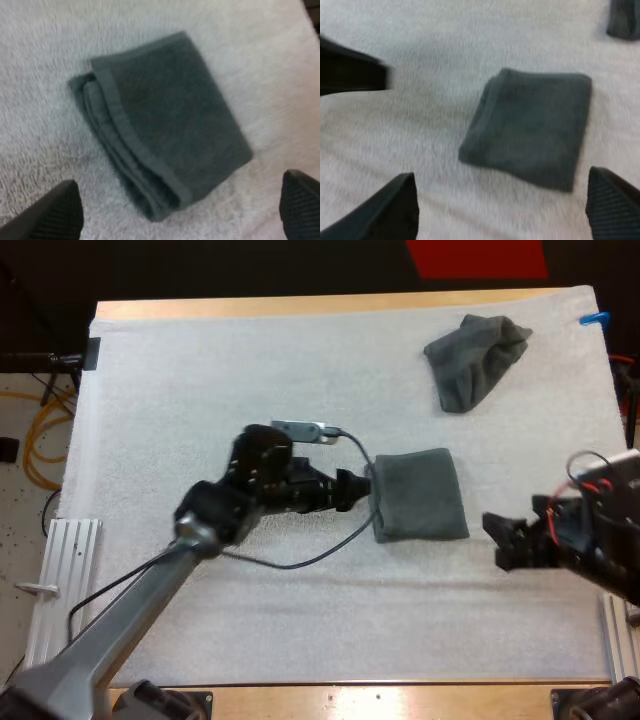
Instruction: Pick towel from pile fold and stack
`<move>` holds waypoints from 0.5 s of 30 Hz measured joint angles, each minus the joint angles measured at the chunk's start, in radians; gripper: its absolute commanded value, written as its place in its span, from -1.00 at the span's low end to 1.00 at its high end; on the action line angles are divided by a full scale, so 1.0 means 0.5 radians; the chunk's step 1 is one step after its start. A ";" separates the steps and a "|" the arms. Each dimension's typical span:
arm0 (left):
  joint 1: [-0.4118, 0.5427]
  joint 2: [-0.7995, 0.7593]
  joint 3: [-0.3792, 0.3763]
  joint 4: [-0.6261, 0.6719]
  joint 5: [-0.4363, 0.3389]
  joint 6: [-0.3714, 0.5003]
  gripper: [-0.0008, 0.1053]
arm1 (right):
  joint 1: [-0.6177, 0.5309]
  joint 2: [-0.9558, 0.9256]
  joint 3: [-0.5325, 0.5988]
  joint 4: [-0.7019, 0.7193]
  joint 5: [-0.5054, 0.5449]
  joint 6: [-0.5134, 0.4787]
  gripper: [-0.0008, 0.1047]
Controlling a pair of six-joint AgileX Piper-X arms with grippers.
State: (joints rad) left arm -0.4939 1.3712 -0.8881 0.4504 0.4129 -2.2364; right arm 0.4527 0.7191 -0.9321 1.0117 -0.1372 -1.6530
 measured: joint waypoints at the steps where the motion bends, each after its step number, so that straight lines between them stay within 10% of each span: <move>1: -0.008 0.059 0.000 -0.017 -0.001 -0.016 0.48 | 0.000 -0.044 0.000 0.031 0.000 0.000 0.29; 15: -0.012 0.743 -0.002 -0.478 0.226 -0.454 0.48 | 0.000 -0.396 0.000 0.272 0.030 0.000 0.29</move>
State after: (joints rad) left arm -0.4998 1.7427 -0.8888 0.2115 0.5260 -2.4634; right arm 0.4527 0.5211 -0.9321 1.1476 -0.1223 -1.6530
